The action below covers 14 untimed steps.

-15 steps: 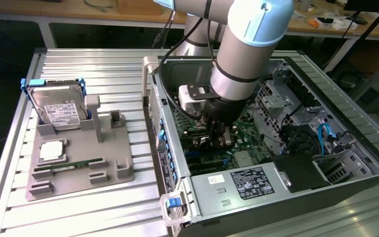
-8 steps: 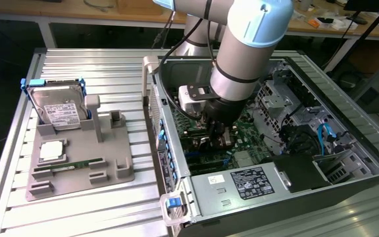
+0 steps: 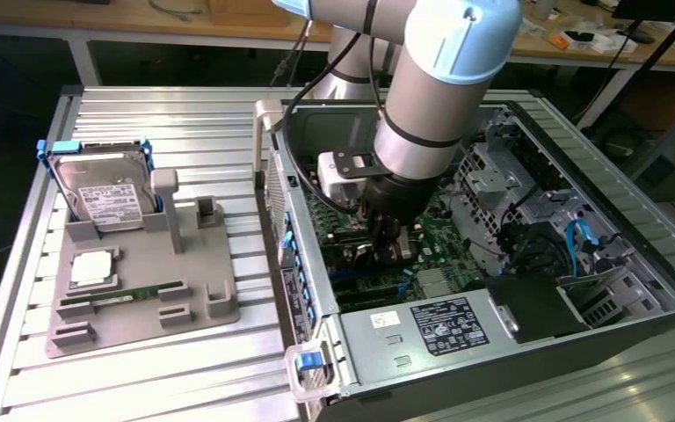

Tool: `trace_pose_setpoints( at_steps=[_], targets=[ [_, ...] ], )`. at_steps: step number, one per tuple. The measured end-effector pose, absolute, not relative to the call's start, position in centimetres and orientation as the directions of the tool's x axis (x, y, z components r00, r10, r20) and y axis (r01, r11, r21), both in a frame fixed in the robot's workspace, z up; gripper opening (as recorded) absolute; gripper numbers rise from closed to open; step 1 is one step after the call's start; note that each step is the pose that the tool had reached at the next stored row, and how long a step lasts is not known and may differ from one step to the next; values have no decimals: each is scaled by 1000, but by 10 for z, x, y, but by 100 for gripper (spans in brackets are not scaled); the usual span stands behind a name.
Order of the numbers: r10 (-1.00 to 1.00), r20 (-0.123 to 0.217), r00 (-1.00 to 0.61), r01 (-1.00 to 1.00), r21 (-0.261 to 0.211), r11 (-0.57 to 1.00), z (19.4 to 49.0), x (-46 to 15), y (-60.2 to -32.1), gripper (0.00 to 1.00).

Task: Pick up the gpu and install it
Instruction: 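Insert the gpu into the slot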

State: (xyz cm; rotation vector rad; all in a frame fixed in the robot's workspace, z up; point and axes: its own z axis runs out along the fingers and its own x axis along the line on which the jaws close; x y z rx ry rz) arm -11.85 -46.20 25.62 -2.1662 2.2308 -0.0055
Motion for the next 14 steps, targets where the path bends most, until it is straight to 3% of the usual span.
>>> trace_pose_setpoints(
  at_steps=[14],
  targets=[
    [-999,-13,-29,-999,-25,30,256,-118,-459,27]
  ],
)
